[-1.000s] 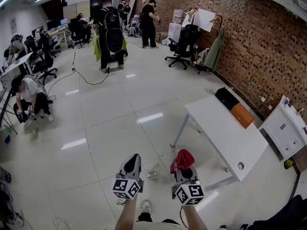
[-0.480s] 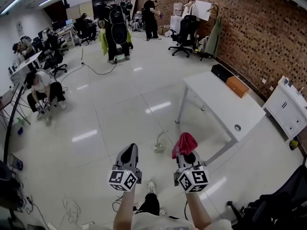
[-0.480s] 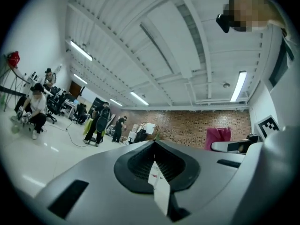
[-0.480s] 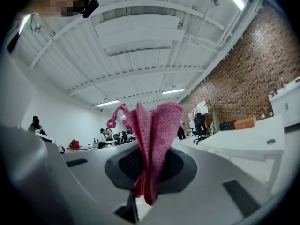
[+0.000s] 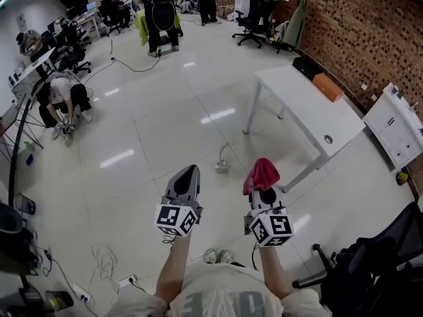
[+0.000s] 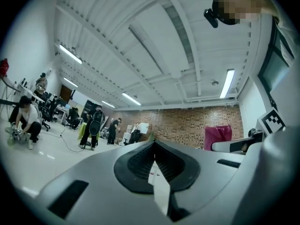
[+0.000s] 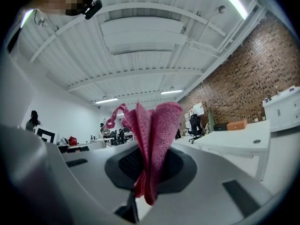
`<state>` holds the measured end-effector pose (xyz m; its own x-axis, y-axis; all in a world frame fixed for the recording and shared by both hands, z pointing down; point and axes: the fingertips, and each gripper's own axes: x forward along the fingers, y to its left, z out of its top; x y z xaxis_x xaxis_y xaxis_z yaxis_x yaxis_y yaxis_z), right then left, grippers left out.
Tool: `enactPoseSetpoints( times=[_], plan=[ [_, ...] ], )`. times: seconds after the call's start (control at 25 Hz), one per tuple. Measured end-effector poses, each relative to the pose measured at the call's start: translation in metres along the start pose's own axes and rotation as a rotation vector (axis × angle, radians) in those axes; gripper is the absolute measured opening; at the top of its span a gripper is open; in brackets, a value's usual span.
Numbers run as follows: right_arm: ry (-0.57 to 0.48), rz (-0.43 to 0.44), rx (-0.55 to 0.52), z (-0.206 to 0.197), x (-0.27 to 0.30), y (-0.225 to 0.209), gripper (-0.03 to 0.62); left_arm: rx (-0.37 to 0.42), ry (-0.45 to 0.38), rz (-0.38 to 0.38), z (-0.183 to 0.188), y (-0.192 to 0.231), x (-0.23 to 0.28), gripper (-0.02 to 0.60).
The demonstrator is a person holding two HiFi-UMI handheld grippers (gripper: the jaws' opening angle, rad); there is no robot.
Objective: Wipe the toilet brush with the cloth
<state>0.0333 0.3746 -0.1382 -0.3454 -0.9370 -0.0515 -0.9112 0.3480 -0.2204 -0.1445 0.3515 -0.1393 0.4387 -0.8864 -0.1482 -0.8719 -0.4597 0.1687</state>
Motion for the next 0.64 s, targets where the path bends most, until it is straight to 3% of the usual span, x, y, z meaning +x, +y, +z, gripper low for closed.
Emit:
enactPoseSetpoints(
  times=[0.12, 0.4, 0.64],
  plan=[
    [0.01, 0.006, 0.032, -0.009, -0.001, 0.009, 0.031, -0.012, 0.007, -0.003, -0.002, 0.003, -0.006, 0.003],
    [0.003, 0.041, -0.005, -0.004, -0.009, 0.028, 0.031, -0.015, 0.009, -0.01, 0.004, -0.004, -0.022, 0.003],
    [-0.044, 0.045, -0.009, 0.011, -0.008, 0.019, 0.031, 0.031, -0.026, -0.045, 0.02, -0.019, -0.009, 0.003]
  ],
)
